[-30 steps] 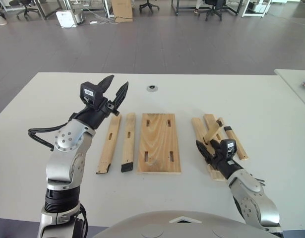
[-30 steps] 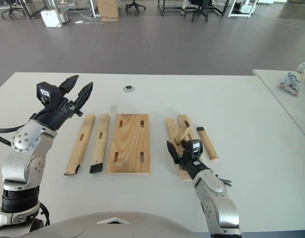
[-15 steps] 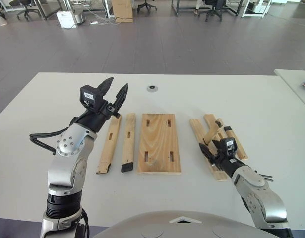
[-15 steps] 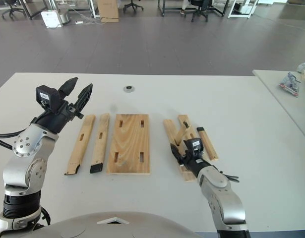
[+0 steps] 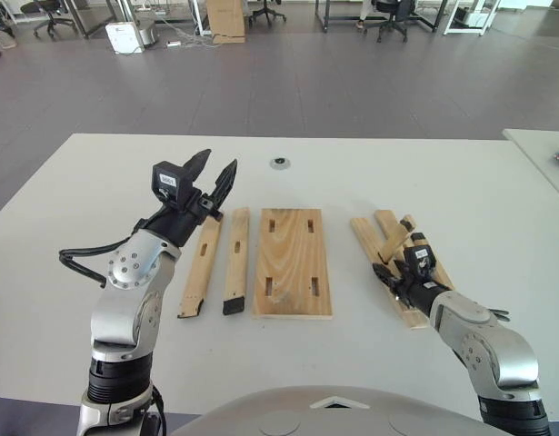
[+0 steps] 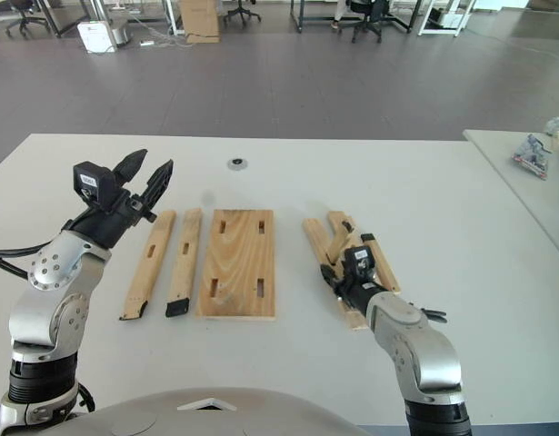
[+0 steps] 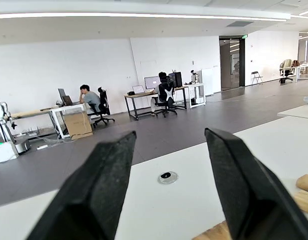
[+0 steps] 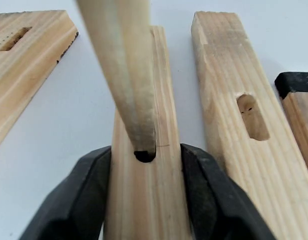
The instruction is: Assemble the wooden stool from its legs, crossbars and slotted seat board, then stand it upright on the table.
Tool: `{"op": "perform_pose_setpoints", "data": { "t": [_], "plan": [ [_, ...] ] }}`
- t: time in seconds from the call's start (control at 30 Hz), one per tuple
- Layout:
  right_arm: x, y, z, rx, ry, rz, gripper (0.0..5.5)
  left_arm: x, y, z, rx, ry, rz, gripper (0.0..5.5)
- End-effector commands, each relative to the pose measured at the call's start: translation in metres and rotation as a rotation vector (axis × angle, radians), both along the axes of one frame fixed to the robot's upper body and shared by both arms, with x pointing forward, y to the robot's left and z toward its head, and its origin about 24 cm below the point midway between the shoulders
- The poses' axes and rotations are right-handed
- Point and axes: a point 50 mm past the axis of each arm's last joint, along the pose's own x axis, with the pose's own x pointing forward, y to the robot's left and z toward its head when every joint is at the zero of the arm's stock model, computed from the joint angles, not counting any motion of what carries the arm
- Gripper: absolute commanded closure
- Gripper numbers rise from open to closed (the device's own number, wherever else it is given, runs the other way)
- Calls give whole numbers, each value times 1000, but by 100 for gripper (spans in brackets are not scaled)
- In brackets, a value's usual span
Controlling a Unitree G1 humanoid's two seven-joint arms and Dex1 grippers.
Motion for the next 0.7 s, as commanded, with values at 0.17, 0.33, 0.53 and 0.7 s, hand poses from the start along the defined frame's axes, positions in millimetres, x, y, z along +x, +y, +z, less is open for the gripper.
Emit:
{"op": "perform_pose_setpoints", "data": {
  "t": [0.17, 0.33, 0.53, 0.7],
  "plan": [
    [84, 33, 135, 553, -544, 256, 343, 52, -28, 49, -230, 52, -473, 296],
    [75, 49, 189, 848, -624, 486, 343, 58, -31, 90, -476, 133, -857, 234],
    [60, 51, 200, 968, -568, 615, 343, 56, -23, 105, -623, 220, -1021, 131],
    [53, 63, 193, 970, -484, 695, 343, 52, -34, 107, -638, 255, -1058, 124]
  ]
}}
